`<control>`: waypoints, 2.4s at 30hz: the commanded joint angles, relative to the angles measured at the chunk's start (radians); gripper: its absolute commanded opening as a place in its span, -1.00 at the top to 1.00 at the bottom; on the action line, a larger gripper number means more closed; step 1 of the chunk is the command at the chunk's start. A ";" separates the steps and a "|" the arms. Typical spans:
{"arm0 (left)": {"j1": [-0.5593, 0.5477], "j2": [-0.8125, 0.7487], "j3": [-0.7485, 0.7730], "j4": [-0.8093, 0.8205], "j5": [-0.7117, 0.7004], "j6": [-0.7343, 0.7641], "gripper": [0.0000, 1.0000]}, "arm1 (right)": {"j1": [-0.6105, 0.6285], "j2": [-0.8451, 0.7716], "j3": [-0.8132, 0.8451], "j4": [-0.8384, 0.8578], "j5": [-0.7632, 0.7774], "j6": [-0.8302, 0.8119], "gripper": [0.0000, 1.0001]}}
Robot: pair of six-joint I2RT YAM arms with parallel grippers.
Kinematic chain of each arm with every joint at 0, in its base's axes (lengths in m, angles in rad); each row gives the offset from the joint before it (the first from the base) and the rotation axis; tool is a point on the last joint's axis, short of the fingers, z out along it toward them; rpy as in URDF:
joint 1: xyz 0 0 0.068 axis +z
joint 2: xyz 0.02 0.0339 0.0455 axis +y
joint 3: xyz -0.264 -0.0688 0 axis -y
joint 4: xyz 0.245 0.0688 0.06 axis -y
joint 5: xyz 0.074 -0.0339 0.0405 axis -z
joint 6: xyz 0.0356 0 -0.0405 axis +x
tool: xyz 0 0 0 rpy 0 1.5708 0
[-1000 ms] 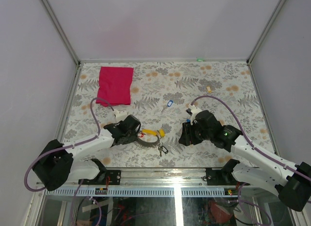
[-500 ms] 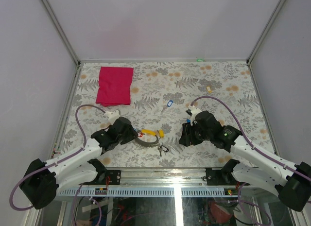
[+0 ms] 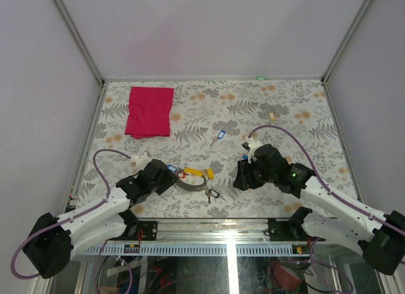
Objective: Put the keys on the keyring
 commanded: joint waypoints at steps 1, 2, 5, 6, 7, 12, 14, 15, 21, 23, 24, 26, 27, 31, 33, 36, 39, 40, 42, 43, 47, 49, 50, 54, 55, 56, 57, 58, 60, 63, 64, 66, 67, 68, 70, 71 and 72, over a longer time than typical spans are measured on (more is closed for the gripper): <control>0.013 0.017 -0.004 0.075 -0.034 -0.025 0.07 | -0.002 -0.022 0.002 0.019 -0.012 -0.016 -0.08; 0.016 0.022 -0.003 0.077 -0.038 -0.023 0.08 | -0.003 -0.023 0.003 0.019 -0.011 -0.016 -0.08; 0.028 0.035 -0.004 0.090 -0.037 -0.013 0.08 | -0.003 -0.023 0.005 0.015 -0.009 -0.018 -0.08; 0.033 0.040 -0.004 0.091 -0.036 -0.010 0.08 | -0.003 -0.023 0.005 0.014 -0.008 -0.019 -0.08; 0.041 0.045 -0.002 0.091 -0.036 -0.006 0.08 | -0.002 -0.023 0.005 0.011 -0.007 -0.019 -0.08; 0.068 0.050 -0.006 0.103 -0.028 0.014 0.08 | -0.003 -0.022 0.005 0.009 -0.003 -0.021 -0.08; 0.081 0.056 -0.008 0.109 -0.019 0.023 0.08 | -0.003 -0.023 0.005 0.010 -0.004 -0.021 -0.08; 0.086 0.059 -0.009 0.114 -0.013 0.027 0.08 | -0.002 -0.021 0.006 0.010 -0.004 -0.021 -0.08; 0.097 0.074 -0.026 0.155 0.017 0.026 0.09 | -0.002 -0.014 0.009 0.012 -0.006 -0.024 -0.08; 0.097 0.078 -0.033 0.164 0.025 0.025 0.10 | -0.002 -0.013 0.008 0.013 -0.006 -0.024 -0.08; 0.098 0.081 -0.036 0.167 0.026 0.025 0.09 | -0.003 -0.012 0.008 0.015 -0.006 -0.024 -0.08; 0.100 0.084 -0.042 0.174 0.031 0.025 0.10 | -0.002 -0.012 0.007 0.016 -0.007 -0.024 -0.08; 0.102 0.087 -0.044 0.178 0.032 0.025 0.10 | -0.003 -0.012 0.007 0.016 -0.007 -0.023 -0.08; 0.109 0.098 -0.046 0.186 0.031 0.029 0.11 | -0.003 -0.014 0.004 0.015 -0.006 -0.025 -0.08; 0.113 0.104 -0.045 0.189 0.030 0.031 0.13 | -0.003 -0.014 0.005 0.013 -0.005 -0.027 -0.08; 0.118 0.118 -0.042 0.199 0.032 0.035 0.17 | -0.003 -0.015 0.004 0.012 -0.002 -0.027 -0.08; 0.122 0.131 -0.043 0.211 0.035 0.038 0.20 | -0.002 -0.015 0.004 0.010 -0.002 -0.029 -0.08; 0.123 0.135 -0.042 0.215 0.038 0.039 0.22 | -0.002 -0.017 0.004 0.007 -0.001 -0.029 -0.08; 0.126 0.141 -0.041 0.219 0.039 0.041 0.28 | -0.002 -0.020 0.003 0.004 0.003 -0.030 -0.08; 0.127 0.144 -0.040 0.219 0.040 0.043 0.30 | -0.003 -0.020 0.002 0.004 0.003 -0.029 -0.08; 0.130 0.141 -0.038 0.215 0.039 0.046 0.40 | -0.002 -0.020 0.002 0.003 0.003 -0.029 -0.08; 0.132 0.137 -0.038 0.210 0.036 0.048 0.45 | -0.002 -0.018 0.002 0.004 0.003 -0.029 -0.08; 0.132 0.135 -0.038 0.205 0.034 0.048 0.48 | -0.002 -0.018 0.003 0.004 0.003 -0.029 -0.09; 0.137 0.123 -0.036 0.191 0.027 0.054 0.62 | -0.002 -0.017 0.002 0.006 0.003 -0.029 -0.09; 0.137 0.122 -0.036 0.187 0.027 0.055 0.65 | -0.002 -0.017 0.001 0.006 0.003 -0.029 -0.10; 0.139 0.120 -0.036 0.185 0.026 0.056 0.68 | -0.002 -0.016 0.002 0.006 0.002 -0.029 -0.10; 0.141 0.117 -0.036 0.184 0.025 0.057 0.70 | -0.002 -0.017 0.002 0.006 0.002 -0.029 -0.10; 0.142 0.115 -0.036 0.182 0.026 0.059 0.73 | -0.002 -0.016 0.001 0.006 0.002 -0.029 -0.10; 0.144 0.115 -0.035 0.181 0.026 0.064 0.81 | -0.003 -0.017 0.000 0.006 0.002 -0.029 -0.10; 0.146 0.116 -0.029 0.175 0.023 0.073 0.95 | -0.002 -0.018 0.001 0.004 0.002 -0.029 -0.10; 0.147 0.115 -0.027 0.174 0.022 0.076 1.00 | -0.002 -0.018 0.001 0.004 0.003 -0.029 -0.10; 0.149 0.113 -0.022 0.170 0.021 0.083 1.00 | -0.003 -0.019 -0.001 0.004 0.003 -0.029 -0.10; 0.149 0.112 -0.020 0.169 0.020 0.087 1.00 | -0.002 -0.020 -0.001 0.004 0.003 -0.029 -0.10; 0.150 0.111 -0.017 0.167 0.019 0.091 1.00 | -0.002 -0.020 -0.001 0.004 0.003 -0.029 -0.10; 0.151 0.106 -0.008 0.153 0.012 0.099 1.00 | -0.002 -0.020 0.000 0.004 0.003 -0.029 -0.11; 0.151 0.101 0.001 0.139 0.006 0.103 1.00 | -0.002 -0.021 -0.001 0.003 0.003 -0.029 -0.11; 0.151 0.093 0.007 0.125 -0.001 0.107 1.00 | -0.002 -0.021 -0.001 0.003 0.004 -0.029 -0.11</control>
